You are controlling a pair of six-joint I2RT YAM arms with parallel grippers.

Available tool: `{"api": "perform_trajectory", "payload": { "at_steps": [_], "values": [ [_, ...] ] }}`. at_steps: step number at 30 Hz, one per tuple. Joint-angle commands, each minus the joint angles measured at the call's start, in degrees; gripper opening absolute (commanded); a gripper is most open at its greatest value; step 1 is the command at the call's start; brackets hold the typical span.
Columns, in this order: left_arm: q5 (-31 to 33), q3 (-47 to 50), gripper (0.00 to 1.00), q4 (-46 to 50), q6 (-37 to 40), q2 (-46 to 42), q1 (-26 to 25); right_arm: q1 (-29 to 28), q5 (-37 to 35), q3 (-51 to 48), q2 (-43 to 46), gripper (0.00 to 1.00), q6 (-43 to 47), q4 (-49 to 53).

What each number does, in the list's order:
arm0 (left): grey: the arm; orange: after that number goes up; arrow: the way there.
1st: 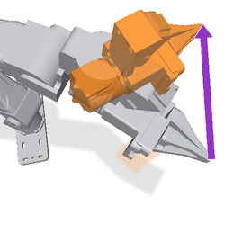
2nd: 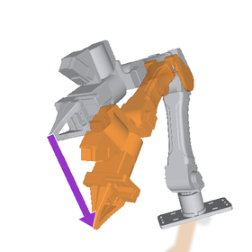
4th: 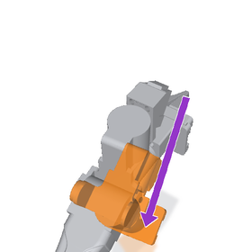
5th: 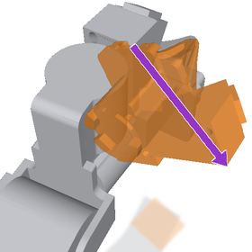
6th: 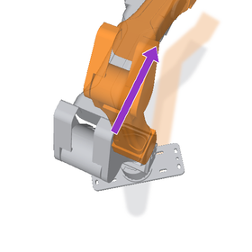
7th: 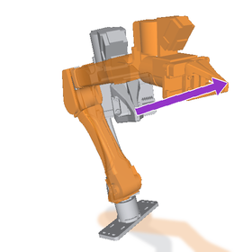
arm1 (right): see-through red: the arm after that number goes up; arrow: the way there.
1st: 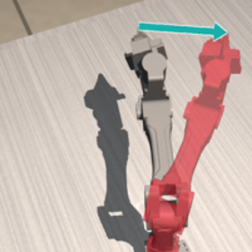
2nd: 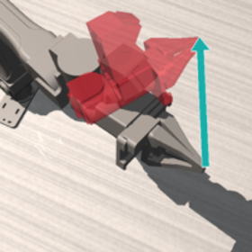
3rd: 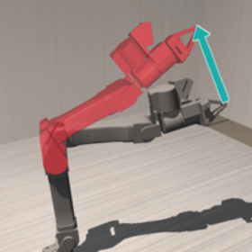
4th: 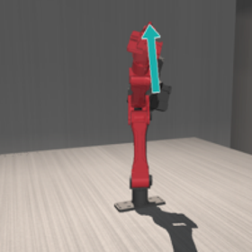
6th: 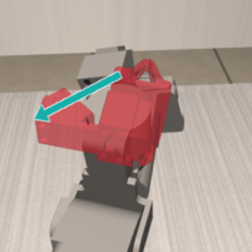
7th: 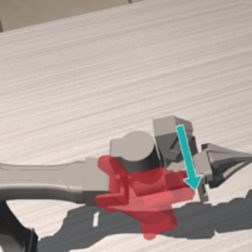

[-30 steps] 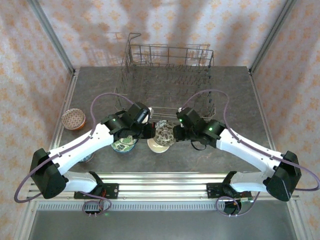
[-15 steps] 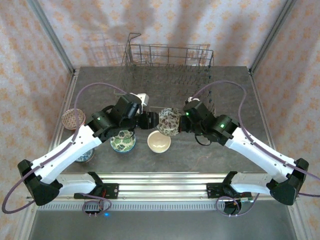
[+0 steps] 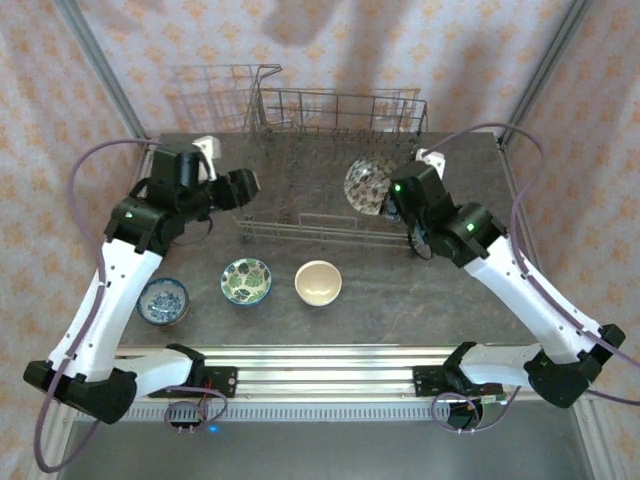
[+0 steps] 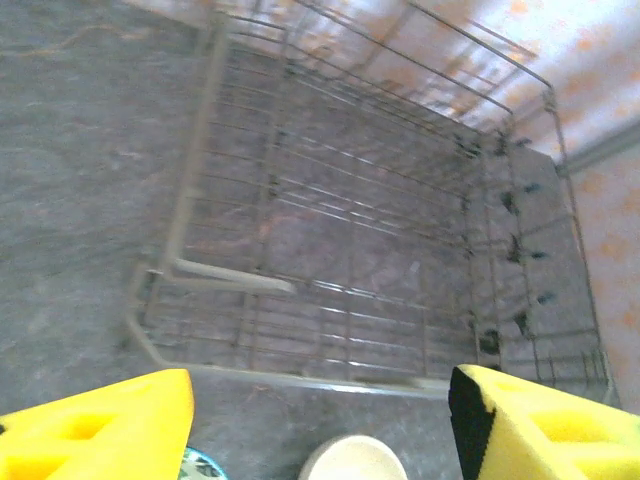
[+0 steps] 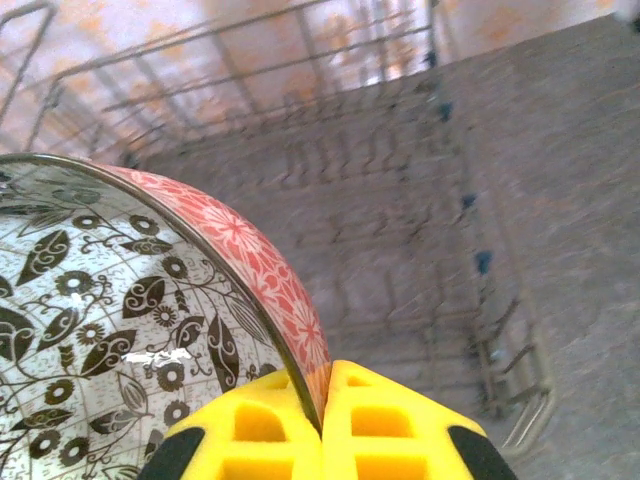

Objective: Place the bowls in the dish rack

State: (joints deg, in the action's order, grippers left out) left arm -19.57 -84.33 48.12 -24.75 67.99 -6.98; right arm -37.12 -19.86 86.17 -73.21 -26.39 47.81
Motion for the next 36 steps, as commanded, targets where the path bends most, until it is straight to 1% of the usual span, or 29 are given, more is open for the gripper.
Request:
{"api": "perform_trajectory", "payload": {
  "at_steps": [1, 4, 7, 11, 15, 20, 22, 24, 28, 31, 36],
  "values": [
    [-8.8, 1.3, 0.70, 1.1, 3.1, 2.5, 9.0, 1.7, -6.9, 5.2, -2.6, 0.00, 2.5, 1.2],
    [-10.8, 2.3, 0.70, -0.7, 3.2, 5.1, 14.6, 4.1, -8.0, 7.7, -5.2, 0.00, 3.4, 1.4],
    [-11.7, 3.9, 0.70, -2.4, 3.2, 8.6, 17.5, 5.2, -9.6, 9.6, -7.6, 0.00, 4.2, 1.2],
    [-11.2, 6.2, 0.67, -3.7, 3.3, 14.1, 18.3, 5.5, -12.8, 12.6, -11.9, 0.00, 4.9, 3.3],
    [-10.2, 10.2, 0.65, -7.5, 1.4, 17.9, 18.3, 5.4, -18.2, 14.5, -15.4, 0.00, 4.3, 5.1],
    [-10.1, 10.4, 0.64, -7.6, 2.2, 22.5, 16.2, 5.4, -22.9, 14.5, -16.8, 0.00, 4.4, 4.5],
    [-9.6, 10.7, 0.64, -7.2, 3.0, 24.0, 14.8, 5.5, -23.4, 12.8, -16.2, 0.00, 6.7, 1.6],
    [-9.3, 11.1, 0.64, -7.1, 3.3, 25.2, 13.7, 5.5, -24.1, 12.0, -16.1, 0.00, 7.2, 1.2],
    [-8.6, 10.5, 0.64, -6.4, 4.6, 26.7, 11.3, 6.3, -25.7, 12.3, -17.2, 0.00, 5.7, 4.4],
    [-9.5, 10.8, 0.64, -5.9, 5.2, 27.5, 10.3, 7.0, -26.4, 13.7, -18.5, 0.00, 4.9, 7.3],
    [-10.0, 12.0, 0.64, -4.9, 6.5, 26.2, 7.0, 7.2, -27.2, 15.7, -20.0, 0.00, 7.2, 8.8]
  ]
}}
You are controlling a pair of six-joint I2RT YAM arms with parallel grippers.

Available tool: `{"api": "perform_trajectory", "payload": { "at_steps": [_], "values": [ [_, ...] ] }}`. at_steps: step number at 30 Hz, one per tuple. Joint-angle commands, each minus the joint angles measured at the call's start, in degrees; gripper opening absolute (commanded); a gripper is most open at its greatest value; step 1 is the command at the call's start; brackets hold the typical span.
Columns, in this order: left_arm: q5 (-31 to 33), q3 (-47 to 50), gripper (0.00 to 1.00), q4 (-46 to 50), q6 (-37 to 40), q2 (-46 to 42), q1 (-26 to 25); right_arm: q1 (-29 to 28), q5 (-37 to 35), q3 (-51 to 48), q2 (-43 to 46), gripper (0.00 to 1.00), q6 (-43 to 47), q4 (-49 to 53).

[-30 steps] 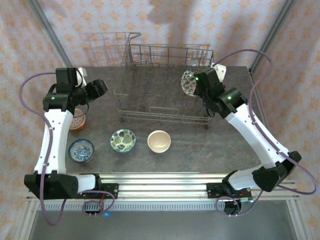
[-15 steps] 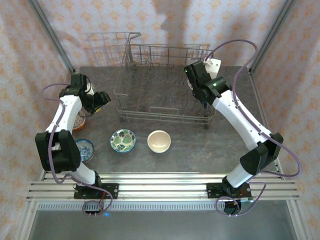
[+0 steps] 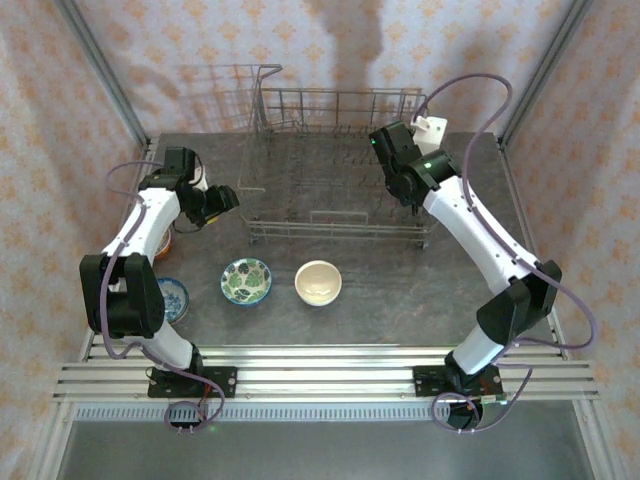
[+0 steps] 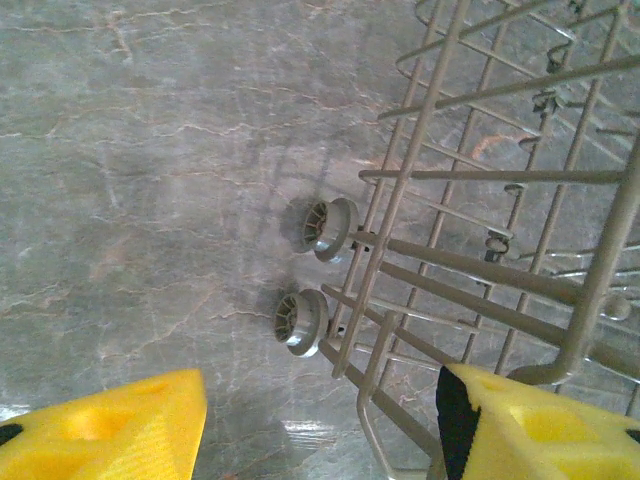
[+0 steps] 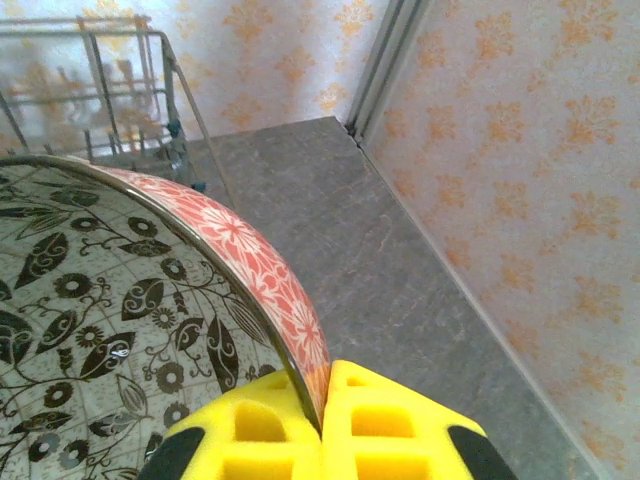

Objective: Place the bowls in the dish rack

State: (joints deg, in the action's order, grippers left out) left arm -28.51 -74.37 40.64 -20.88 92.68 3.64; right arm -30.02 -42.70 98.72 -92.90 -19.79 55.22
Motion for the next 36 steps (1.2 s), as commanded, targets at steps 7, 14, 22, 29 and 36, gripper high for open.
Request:
{"api": "perform_trajectory", "payload": {
  "at_steps": [7, 14, 22, 29, 36],
  "values": [
    [-2.3, 3.4, 0.64, 2.7, 2.5, -0.5, -7.7, 1.9, -9.4, 6.7, -3.5, 0.00, 1.0, 6.2],
    [-4.6, 5.1, 0.64, 0.8, 0.5, -1.3, -9.8, 3.5, -15.7, 11.2, -9.1, 0.00, 1.6, 12.1],
    [-2.5, 5.1, 0.64, 1.0, 0.1, -4.5, -10.8, 3.8, -18.0, 10.6, -12.7, 0.00, -2.6, 17.2],
    [0.1, 5.1, 0.65, 1.4, 0.4, -8.6, -9.7, 3.8, -24.3, 15.3, -18.6, 0.00, -11.8, 28.4],
    [0.1, 5.3, 0.66, 2.7, 2.2, -7.4, -8.3, 3.8, -25.1, 14.9, -22.0, 0.00, -13.9, 29.2]
  ]
}}
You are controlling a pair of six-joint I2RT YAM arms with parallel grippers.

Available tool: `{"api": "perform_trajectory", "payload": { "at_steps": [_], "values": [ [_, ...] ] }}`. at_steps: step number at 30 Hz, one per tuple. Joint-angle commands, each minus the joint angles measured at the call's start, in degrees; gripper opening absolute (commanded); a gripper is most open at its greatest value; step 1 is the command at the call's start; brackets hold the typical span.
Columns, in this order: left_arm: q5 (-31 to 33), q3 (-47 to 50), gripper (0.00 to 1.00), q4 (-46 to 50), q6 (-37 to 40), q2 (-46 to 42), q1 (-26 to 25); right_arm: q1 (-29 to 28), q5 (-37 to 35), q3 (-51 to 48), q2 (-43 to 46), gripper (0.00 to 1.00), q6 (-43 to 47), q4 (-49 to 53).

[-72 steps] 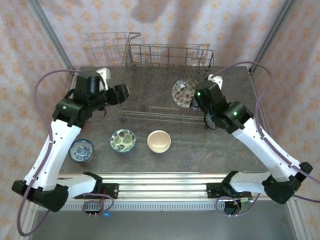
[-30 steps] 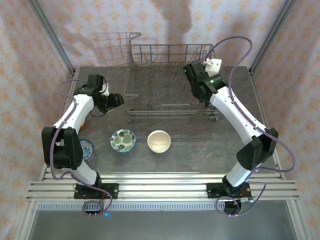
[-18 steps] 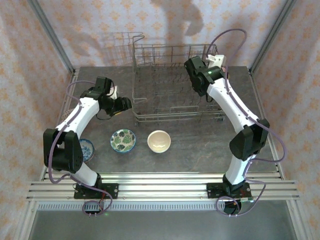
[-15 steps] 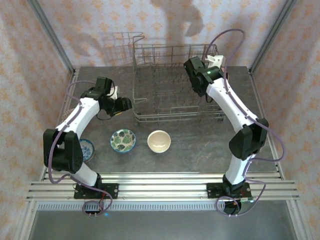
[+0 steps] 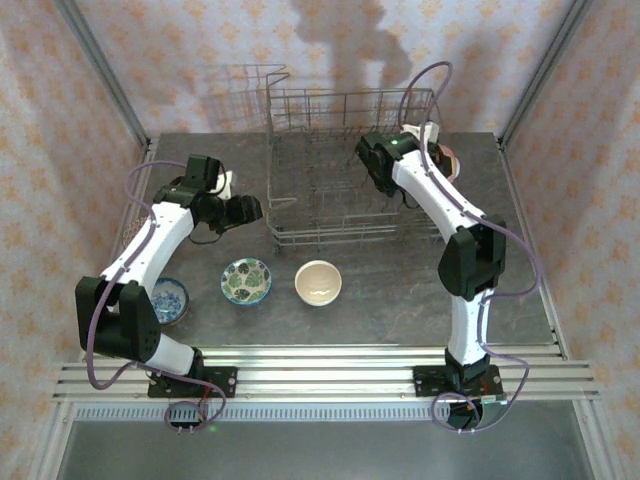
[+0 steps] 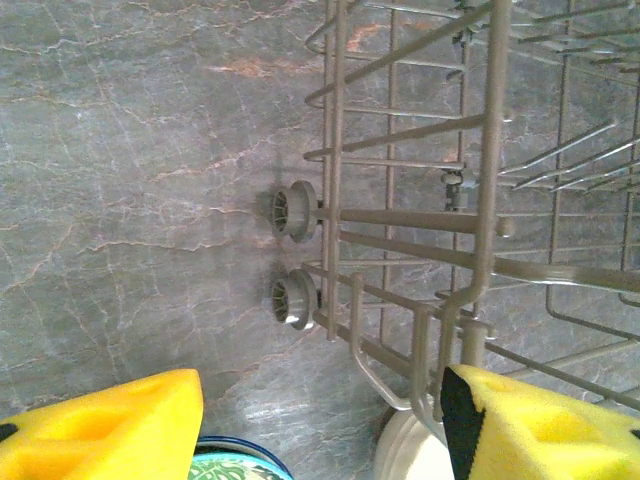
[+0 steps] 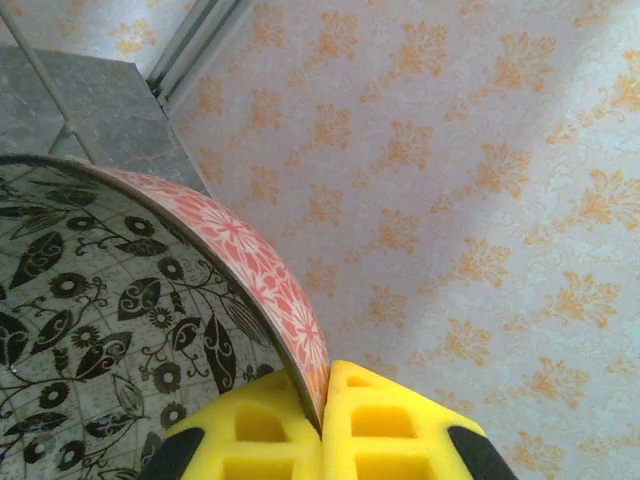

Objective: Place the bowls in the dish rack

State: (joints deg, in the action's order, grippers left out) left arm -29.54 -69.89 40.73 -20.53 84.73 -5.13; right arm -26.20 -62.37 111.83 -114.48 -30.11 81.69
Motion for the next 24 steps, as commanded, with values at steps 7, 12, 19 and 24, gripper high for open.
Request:
{"api": "perform_trajectory", "payload": {
  "at_steps": [7, 12, 19, 24],
  "values": [
    [0.2, 0.1, 0.65, 2.7, 1.6, 4.3, 0.1, 0.8, -7.5, 3.7, -3.9, 0.00, -2.2, 3.1],
    [-0.7, 0.2, 0.65, 1.8, 1.3, 6.1, -1.1, 1.8, -8.7, 3.7, -5.1, 0.00, -0.8, 1.3],
    [-1.8, -0.3, 0.65, 0.9, 0.8, 7.6, -3.2, 2.5, -8.7, 4.4, -8.1, 0.00, 1.5, 0.0],
    [-3.7, -0.1, 0.65, -0.4, 0.1, 8.2, -4.1, 2.5, -8.3, 4.6, -9.0, 0.00, 3.5, -2.5]
  ]
}}
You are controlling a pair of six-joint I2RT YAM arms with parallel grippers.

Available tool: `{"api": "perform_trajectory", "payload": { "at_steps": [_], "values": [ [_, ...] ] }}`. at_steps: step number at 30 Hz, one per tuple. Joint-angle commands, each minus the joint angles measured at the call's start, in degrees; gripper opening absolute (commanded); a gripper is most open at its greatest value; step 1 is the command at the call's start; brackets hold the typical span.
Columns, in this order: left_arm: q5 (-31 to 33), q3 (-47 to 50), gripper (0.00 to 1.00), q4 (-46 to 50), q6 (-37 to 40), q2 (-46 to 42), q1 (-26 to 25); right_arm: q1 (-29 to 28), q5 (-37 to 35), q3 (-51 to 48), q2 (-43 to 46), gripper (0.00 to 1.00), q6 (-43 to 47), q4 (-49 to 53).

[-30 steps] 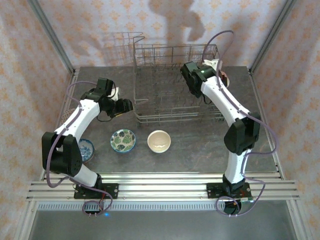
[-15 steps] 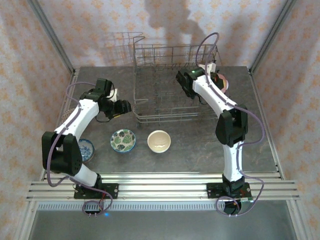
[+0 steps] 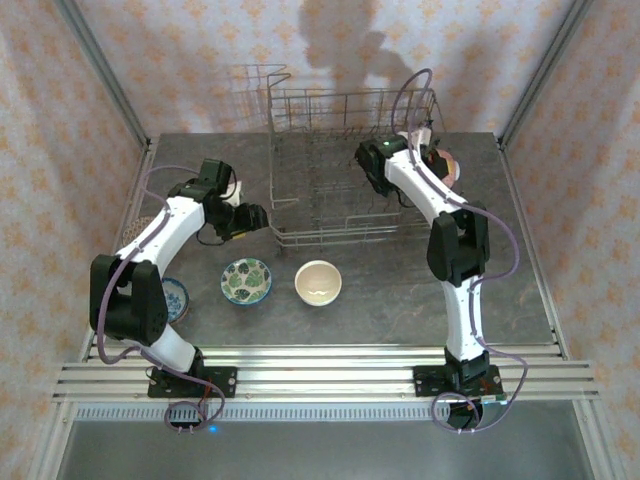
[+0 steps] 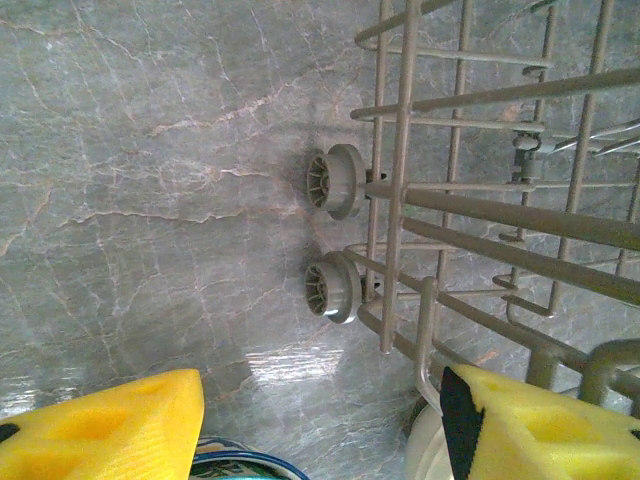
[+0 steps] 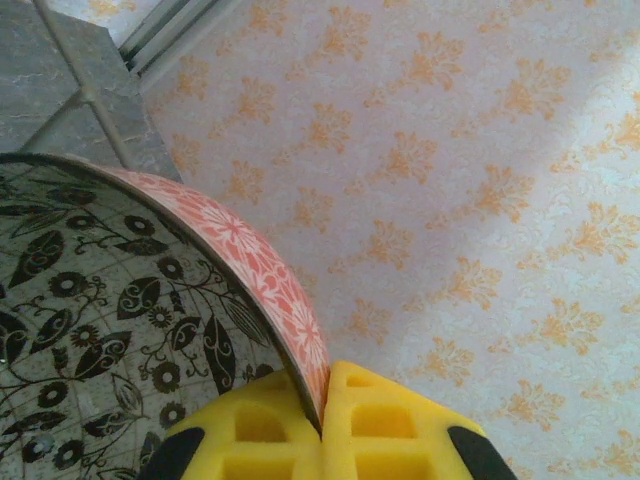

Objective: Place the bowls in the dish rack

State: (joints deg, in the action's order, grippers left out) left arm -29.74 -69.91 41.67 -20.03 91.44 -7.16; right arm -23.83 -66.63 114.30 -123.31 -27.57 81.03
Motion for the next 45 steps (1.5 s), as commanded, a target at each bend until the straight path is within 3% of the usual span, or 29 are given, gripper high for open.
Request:
{"api": "perform_trajectory", "payload": {
  "at_steps": [1, 14, 23, 35, 43, 45],
  "values": [
    [-3.4, -0.3, 0.65, -1.1, -0.4, 1.6, -2.4, 0.1, -4.0, 2.1, -0.4, 0.00, 1.7, -2.3],
    [0.1, -1.2, 0.66, 2.2, 1.4, -1.3, -2.3, 0.6, -6.4, 5.1, -5.0, 0.00, 0.6, 1.8],
    [-0.1, -1.6, 0.66, 2.8, 1.5, -2.1, -2.3, 0.9, -4.9, 11.0, -9.4, 0.00, 0.8, 5.0],
    [-1.1, -1.6, 0.66, 3.0, 1.7, -3.3, -1.9, 1.0, 0.4, 8.8, -9.2, 0.00, 4.0, 2.6],
    [-1.3, -0.9, 0.66, 3.2, 1.6, -4.6, -1.0, 0.9, 6.0, 7.3, -8.9, 0.07, 6.9, 0.4],
    [-1.2, -0.7, 0.66, 3.2, 1.5, -4.9, -0.7, 0.9, 6.5, 7.3, -9.2, 0.14, 7.6, 0.1]
  ]
}}
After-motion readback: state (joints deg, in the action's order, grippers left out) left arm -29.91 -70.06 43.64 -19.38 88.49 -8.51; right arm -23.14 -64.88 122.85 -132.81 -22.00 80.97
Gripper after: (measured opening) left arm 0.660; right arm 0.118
